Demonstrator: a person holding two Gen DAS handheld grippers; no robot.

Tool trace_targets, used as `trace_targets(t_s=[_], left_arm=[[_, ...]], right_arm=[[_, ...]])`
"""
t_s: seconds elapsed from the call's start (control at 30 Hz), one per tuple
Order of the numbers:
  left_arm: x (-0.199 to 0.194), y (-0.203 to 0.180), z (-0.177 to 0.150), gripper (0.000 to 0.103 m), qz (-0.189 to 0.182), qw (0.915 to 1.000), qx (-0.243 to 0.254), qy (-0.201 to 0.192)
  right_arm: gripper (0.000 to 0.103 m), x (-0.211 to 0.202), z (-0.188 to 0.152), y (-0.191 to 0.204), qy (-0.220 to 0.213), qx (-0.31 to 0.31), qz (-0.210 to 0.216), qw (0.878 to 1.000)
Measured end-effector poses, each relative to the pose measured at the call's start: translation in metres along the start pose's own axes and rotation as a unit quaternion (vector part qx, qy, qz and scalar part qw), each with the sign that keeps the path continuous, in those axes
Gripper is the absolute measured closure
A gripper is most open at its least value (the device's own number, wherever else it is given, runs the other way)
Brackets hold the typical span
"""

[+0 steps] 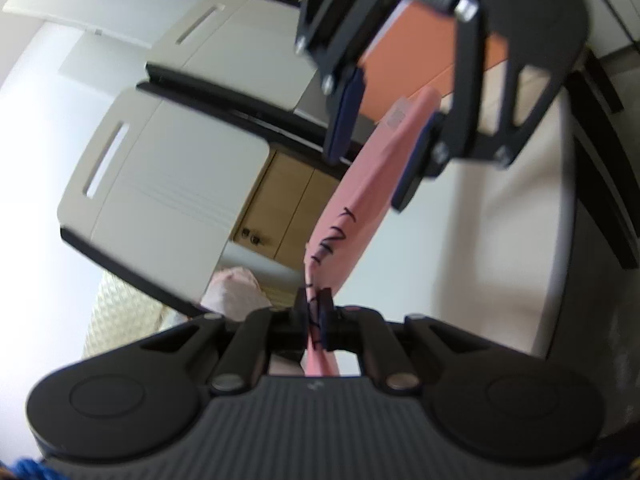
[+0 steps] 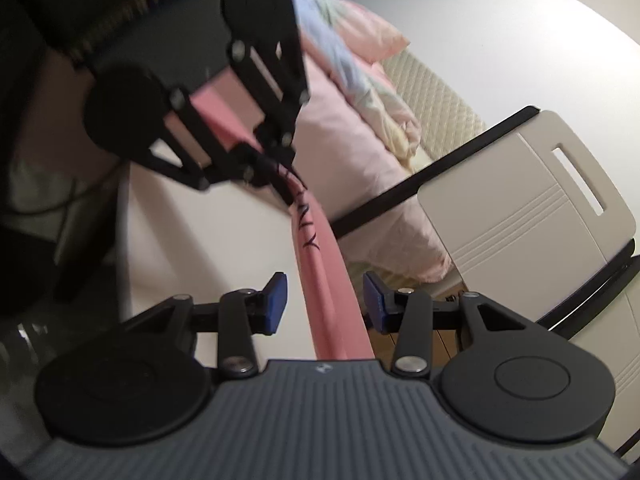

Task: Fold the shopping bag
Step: 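Lift the strip end with the right tool toward the left tool while the left tool holds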

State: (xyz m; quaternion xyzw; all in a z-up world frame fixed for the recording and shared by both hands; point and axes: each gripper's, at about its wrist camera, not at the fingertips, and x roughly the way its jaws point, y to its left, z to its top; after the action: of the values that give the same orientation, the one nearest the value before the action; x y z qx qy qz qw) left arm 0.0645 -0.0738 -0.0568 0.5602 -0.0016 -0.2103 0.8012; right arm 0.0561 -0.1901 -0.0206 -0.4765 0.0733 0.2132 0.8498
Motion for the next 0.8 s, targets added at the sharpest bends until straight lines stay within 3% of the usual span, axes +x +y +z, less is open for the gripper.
trace_targets(t_s=[0.27,0.4,0.53,0.63,0.7,0.8], left_arm=[[-0.004,-0.016,0.004,0.097,-0.003,0.9986,0.039,-0.037],[0.001,-0.013,0.007,0.096,-0.001,0.9988,0.03,-0.039],[0.002,-0.009,0.01,0.094,0.017,0.9982,0.028,-0.051],[0.003,-0.004,0.012,0.077,0.022,0.9984,0.006,-0.052],[0.006,0.004,0.014,0.055,0.014,0.9984,-0.027,-0.047],[0.009,0.033,0.017,0.049,-0.026,0.9902,-0.129,-0.047]], right_arm=[[0.06,0.018,0.004,0.011,0.02,0.007,0.029,0.999],[0.079,0.024,0.008,-0.002,0.023,0.081,0.046,0.995],[0.084,0.027,0.014,-0.019,0.018,0.17,0.055,0.984],[0.086,0.028,0.015,-0.034,0.012,0.244,0.044,0.969],[0.086,0.028,0.013,-0.049,0.006,0.302,0.029,0.953],[0.086,0.027,0.004,-0.067,-0.013,0.375,0.006,0.927]])
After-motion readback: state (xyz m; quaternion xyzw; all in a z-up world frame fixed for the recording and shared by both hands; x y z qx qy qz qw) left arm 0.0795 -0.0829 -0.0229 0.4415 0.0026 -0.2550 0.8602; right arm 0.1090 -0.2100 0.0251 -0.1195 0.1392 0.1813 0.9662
